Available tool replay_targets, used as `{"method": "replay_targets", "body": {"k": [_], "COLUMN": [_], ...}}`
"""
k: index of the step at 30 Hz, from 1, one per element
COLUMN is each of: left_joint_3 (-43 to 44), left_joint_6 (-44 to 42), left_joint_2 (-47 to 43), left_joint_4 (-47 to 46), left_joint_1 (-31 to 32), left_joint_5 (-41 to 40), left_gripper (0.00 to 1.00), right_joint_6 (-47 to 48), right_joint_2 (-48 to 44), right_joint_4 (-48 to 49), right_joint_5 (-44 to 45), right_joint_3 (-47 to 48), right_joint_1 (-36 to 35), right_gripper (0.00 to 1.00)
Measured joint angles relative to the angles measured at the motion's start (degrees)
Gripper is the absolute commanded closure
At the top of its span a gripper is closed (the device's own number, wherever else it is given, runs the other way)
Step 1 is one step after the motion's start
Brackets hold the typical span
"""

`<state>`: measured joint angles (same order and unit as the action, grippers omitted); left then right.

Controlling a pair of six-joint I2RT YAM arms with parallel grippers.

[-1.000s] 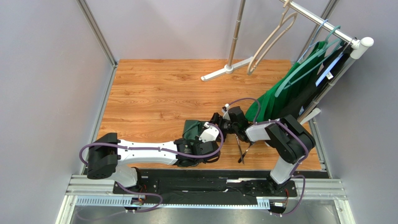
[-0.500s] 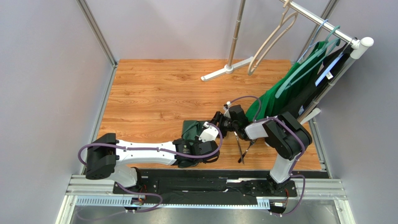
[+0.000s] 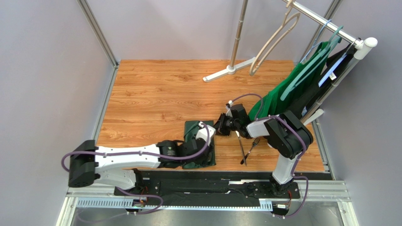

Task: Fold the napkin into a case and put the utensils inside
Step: Fold the 2/3-rectangle-folded napkin at the center of the board.

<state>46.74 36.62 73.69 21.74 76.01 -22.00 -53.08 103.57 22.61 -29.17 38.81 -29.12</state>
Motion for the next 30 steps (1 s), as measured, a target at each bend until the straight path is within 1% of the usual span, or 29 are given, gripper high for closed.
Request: {"method": "replay_targets", "body": {"k": [1, 2, 4, 6, 7, 8, 10, 14, 19, 22, 26, 30], "left_joint_3": [-0.35, -0.50, -0.55, -0.52, -0.48, -0.26, 0.48, 1.33, 2.82, 6.47, 11.65, 14.58], "left_joint_6": [-0.04, 0.31, 1.36, 2.84, 3.39, 3.96, 4.85, 4.90, 4.24, 4.11, 4.20, 4.04], "left_joint_2": [-2.25, -4.02, -7.54, -9.01, -8.46, -7.04, -2.91, 6.75, 12.13, 15.23, 22.03, 27.41], "left_joint_4": [-0.55, -0.92, -1.75, -2.51, -2.64, -2.62, -2.40, -4.31, -6.58, -8.35, -11.85, -12.13], "left_joint_1": [-1.09, -2.38, -7.41, -15.26, -18.45, -21.94, -25.90, -29.81, -30.62, -30.84, -31.17, -31.39], "left_joint_5": [1.05, 1.84, 4.70, 8.07, 8.68, 9.77, 11.43, 15.04, 18.60, 20.63, 23.41, 24.13], "left_gripper": [0.65, 0.70, 0.79, 0.84, 0.90, 0.91, 0.93, 0.94, 0.94, 0.94, 0.94, 0.94], "right_joint_6": [0.63, 1.46, 2.89, 4.39, 5.01, 5.66, 6.93, 8.55, 9.99, 10.45, 10.75, 10.97], "right_joint_2": [-0.04, -0.04, -0.04, -0.07, -0.11, -0.28, -0.96, -2.12, -2.64, -2.93, -3.04, -3.08], "right_joint_4": [-1.11, -2.49, -5.22, -8.46, -9.77, -11.04, -13.49, -16.83, -20.15, -21.14, -22.03, -22.25], "right_joint_5": [0.24, 0.66, 1.27, 2.05, 2.40, 3.10, 4.76, 7.02, 8.26, 8.72, 9.03, 9.14], "right_joint_3": [0.72, 1.55, 3.10, 4.90, 5.62, 6.23, 6.95, 7.61, 8.72, 8.92, 9.20, 9.27], "right_joint_1": [0.00, 0.00, 0.00, -0.15, -0.39, -0.63, -1.18, -1.84, -1.95, -1.97, -1.99, -2.10], "right_gripper": [0.93, 0.95, 0.99, 1.00, 1.00, 1.00, 1.00, 1.00, 1.00, 1.00, 1.00, 1.00]}}
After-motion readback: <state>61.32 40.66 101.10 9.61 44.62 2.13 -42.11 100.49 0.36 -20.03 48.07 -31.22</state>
